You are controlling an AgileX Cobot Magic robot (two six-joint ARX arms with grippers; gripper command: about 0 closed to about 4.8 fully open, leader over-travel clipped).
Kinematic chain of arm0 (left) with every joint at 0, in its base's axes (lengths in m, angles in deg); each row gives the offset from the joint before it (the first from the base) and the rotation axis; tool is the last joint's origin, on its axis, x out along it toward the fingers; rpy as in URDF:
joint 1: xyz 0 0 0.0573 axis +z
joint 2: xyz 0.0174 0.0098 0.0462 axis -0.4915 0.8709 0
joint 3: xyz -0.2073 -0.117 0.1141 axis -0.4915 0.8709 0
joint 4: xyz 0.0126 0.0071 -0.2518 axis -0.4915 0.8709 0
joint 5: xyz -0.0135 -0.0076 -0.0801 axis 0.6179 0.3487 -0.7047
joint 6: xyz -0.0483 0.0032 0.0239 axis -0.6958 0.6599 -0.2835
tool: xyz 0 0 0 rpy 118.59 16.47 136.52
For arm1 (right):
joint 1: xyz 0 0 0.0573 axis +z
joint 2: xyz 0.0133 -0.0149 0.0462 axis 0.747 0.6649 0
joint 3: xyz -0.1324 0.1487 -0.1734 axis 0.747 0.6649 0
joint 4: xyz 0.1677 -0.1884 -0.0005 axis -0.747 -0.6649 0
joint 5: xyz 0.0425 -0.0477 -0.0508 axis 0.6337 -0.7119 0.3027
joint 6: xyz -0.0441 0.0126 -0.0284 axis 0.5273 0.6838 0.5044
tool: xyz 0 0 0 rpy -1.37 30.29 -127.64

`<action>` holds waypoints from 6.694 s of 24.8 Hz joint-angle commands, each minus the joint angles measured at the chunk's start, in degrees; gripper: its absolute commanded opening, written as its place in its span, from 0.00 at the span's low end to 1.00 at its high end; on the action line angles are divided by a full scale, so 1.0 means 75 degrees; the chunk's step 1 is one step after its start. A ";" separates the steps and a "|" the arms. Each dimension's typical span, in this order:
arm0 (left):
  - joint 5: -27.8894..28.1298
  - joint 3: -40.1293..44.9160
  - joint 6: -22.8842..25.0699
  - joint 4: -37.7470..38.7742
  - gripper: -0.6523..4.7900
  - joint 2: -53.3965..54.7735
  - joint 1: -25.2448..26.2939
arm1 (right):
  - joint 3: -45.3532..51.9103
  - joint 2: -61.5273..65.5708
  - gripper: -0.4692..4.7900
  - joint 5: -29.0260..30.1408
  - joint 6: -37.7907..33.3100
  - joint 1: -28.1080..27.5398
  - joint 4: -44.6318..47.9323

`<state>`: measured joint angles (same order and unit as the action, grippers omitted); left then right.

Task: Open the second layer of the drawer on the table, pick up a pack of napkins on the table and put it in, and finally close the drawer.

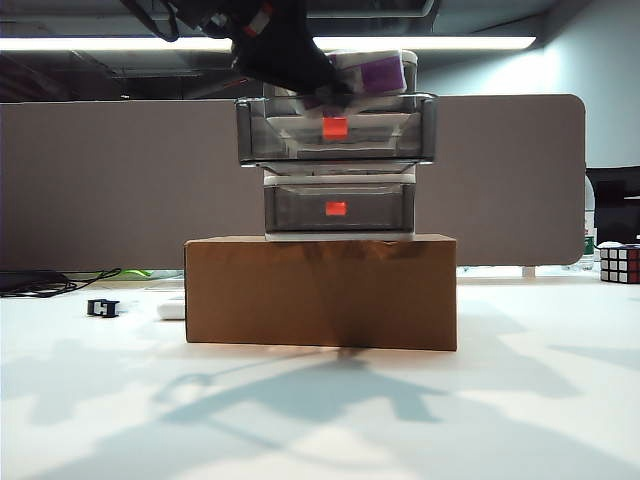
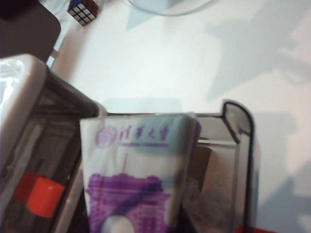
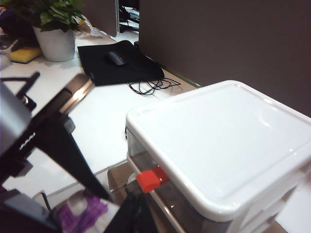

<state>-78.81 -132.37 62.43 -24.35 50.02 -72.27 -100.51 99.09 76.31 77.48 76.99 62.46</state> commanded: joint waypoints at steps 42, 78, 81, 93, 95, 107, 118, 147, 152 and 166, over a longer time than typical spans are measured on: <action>0.0560 -0.1445 -0.2614 0.3147 0.50 -0.0973 0.0009 | -0.0058 -0.0050 0.08 -0.0017 -0.0047 -0.0149 0.0530; -0.0379 0.0554 -0.3649 0.1215 0.11 -0.1032 0.0181 | -0.3092 0.3902 0.08 -0.0242 0.0385 -0.0187 -0.0294; -0.0233 0.0554 -0.3512 0.1192 0.11 -0.1003 0.0277 | -0.3092 0.3902 0.08 -0.0242 0.0385 -0.0227 -0.0289; -0.0236 0.0554 -0.3515 0.0676 0.11 -0.0603 0.0708 | -0.3089 0.3902 0.08 -0.0245 0.0388 -0.0248 -0.0306; -0.0236 0.0554 -0.3515 0.0417 0.11 -0.0481 0.0769 | -0.3089 0.3902 0.08 -0.0245 0.0388 -0.0248 -0.0309; 0.0306 0.0554 -0.3518 -0.1207 0.11 0.0341 0.0784 | -0.3089 0.3902 0.08 -0.0242 0.0417 -0.0376 -0.0446; -0.0178 0.0571 -0.2812 -0.0522 0.11 -0.0289 0.0778 | -0.3092 0.3290 0.08 -0.0017 0.0816 -0.0446 -0.0557; 0.2658 0.6505 -0.6854 -0.0740 0.11 -0.8615 0.0775 | 0.4648 -0.5951 0.08 -0.0842 -0.1020 -0.0793 -0.1017; 0.2503 0.7061 -0.7038 -0.1364 0.11 -0.8929 0.0775 | 0.5770 -0.6779 0.08 -0.0851 -0.1023 -0.0796 -0.0493; 0.3678 0.7612 -0.7172 -0.0603 0.11 -1.0066 0.0994 | 0.6067 -0.7746 0.08 -0.1116 -0.0740 -0.1247 -0.1177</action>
<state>-54.15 -75.28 7.17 -28.94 -25.50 -65.32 -55.31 41.12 68.13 70.59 68.23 53.07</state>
